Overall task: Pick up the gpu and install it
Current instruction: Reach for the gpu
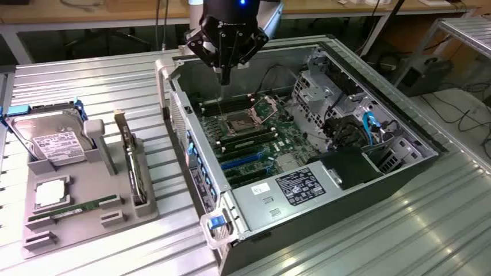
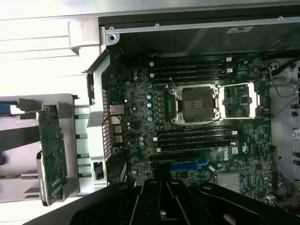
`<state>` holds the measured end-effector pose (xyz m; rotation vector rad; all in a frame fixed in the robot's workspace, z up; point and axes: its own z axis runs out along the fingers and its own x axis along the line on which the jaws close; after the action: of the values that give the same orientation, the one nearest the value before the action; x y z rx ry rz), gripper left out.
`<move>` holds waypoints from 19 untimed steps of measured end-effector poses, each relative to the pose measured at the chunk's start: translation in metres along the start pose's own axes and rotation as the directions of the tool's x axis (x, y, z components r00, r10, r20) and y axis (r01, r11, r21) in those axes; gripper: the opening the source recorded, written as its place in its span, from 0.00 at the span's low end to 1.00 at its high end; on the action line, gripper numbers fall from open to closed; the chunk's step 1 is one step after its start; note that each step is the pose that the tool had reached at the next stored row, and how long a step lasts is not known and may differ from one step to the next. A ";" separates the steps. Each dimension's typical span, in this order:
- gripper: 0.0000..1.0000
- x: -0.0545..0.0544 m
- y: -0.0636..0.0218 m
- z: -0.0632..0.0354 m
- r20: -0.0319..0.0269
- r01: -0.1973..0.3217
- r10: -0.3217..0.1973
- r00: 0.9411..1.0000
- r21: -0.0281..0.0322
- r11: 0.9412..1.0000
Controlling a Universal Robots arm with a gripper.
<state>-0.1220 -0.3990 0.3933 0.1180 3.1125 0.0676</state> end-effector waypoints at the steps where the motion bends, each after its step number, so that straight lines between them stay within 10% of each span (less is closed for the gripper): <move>1: 0.11 0.000 0.0000 0.0000 0.000 0.000 0.000 1.000 0.000 1.000; 15: 0.11 0.002 -0.0002 -0.0002 0.000 0.000 0.000 1.000 0.000 1.000; 19: 0.11 0.029 -0.0078 -0.0011 0.000 0.000 0.000 1.000 0.000 1.000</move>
<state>-0.1516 -0.4045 0.3933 0.1177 3.1125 0.0676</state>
